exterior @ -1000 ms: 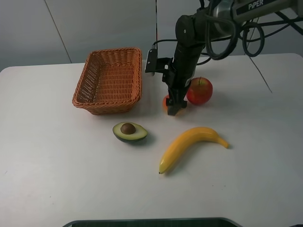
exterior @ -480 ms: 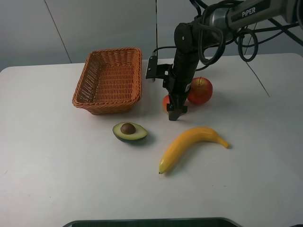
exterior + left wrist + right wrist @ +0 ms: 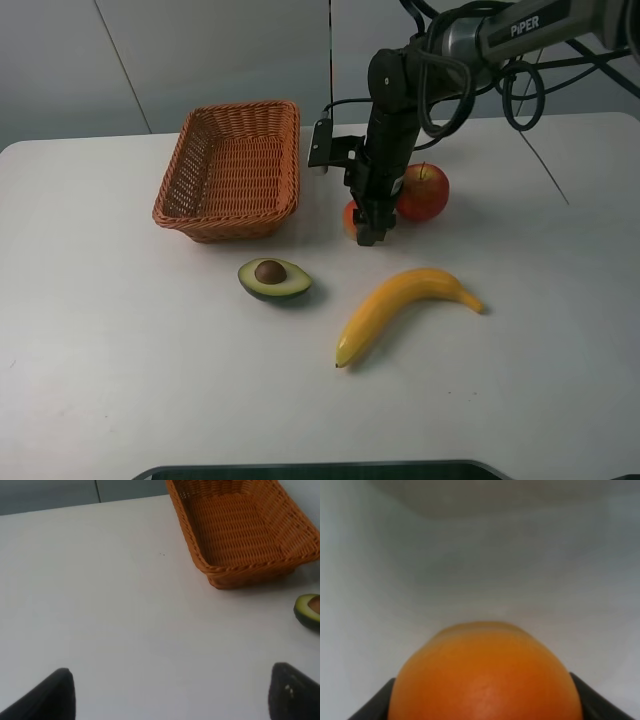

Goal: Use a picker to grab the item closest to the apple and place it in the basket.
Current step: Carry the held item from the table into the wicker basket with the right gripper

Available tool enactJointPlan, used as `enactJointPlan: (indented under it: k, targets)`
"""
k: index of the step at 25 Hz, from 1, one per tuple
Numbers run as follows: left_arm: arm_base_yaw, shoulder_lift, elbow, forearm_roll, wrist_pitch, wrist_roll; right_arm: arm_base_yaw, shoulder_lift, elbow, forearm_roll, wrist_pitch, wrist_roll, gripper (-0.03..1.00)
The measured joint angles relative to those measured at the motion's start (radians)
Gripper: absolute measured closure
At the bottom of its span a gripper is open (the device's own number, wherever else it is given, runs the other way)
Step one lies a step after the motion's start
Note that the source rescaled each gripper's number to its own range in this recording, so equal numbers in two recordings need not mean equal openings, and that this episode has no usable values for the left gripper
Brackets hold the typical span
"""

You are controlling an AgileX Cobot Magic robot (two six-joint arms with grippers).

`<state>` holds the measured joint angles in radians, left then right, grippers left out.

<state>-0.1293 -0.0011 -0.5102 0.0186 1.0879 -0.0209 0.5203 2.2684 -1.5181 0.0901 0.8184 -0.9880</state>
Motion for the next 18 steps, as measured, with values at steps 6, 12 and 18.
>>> enactJointPlan:
  k: [6,12,18]
  targets:
    - [0.000,0.000,0.000,0.000,0.000,0.000,0.000,0.000,0.000,0.000,0.000,-0.004,0.97]
    - [0.000,0.000,0.000,0.000,0.000,0.000,0.000,0.000,0.000,0.000,0.003,-0.004,0.97]
    - [0.000,0.000,0.000,0.000,0.000,0.000,0.000,0.000,0.000,0.000,0.011,-0.004,0.97]
